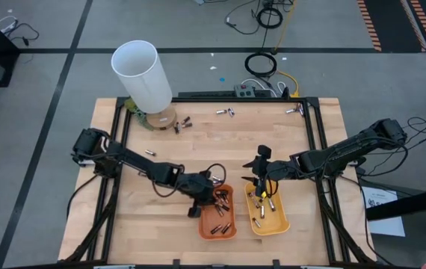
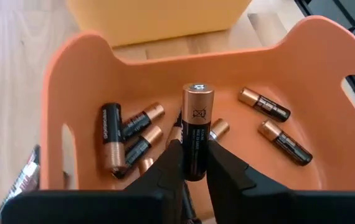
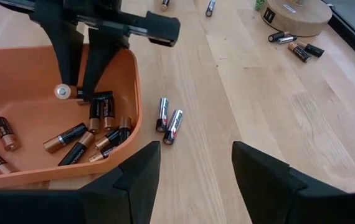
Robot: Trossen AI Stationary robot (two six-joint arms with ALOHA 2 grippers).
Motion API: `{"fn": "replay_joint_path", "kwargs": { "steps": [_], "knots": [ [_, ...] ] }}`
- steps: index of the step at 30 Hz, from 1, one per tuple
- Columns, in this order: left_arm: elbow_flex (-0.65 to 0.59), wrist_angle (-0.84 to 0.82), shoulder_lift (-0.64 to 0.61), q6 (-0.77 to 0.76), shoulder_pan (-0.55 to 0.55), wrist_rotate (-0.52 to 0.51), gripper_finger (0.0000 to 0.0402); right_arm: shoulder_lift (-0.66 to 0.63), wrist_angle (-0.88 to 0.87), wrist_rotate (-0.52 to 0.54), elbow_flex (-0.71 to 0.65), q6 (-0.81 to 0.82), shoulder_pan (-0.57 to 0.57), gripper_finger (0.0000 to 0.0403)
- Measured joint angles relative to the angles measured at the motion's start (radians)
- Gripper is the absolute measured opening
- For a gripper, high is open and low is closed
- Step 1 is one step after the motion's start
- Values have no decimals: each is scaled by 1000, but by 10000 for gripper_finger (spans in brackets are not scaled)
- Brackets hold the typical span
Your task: Sort batteries
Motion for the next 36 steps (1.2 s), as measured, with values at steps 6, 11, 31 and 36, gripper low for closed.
{"fn": "replay_joint_path", "kwargs": {
  "steps": [6, 11, 31, 36],
  "knots": [
    [6, 10, 0, 65, -1, -8, 151, 0, 0, 0, 0, 0, 0, 192],
    [9, 9, -5, 66, 0, -54, 176, 0, 0, 0, 0, -1, 0, 192],
    [-142, -94, -392, 275, 123, -201, 180, -4, -686, 78, 392, -270, -349, 192],
    [-337, 181, -517, 307, 188, -286, 180, 36, -832, 12, 470, -423, -627, 192]
  ]
}}
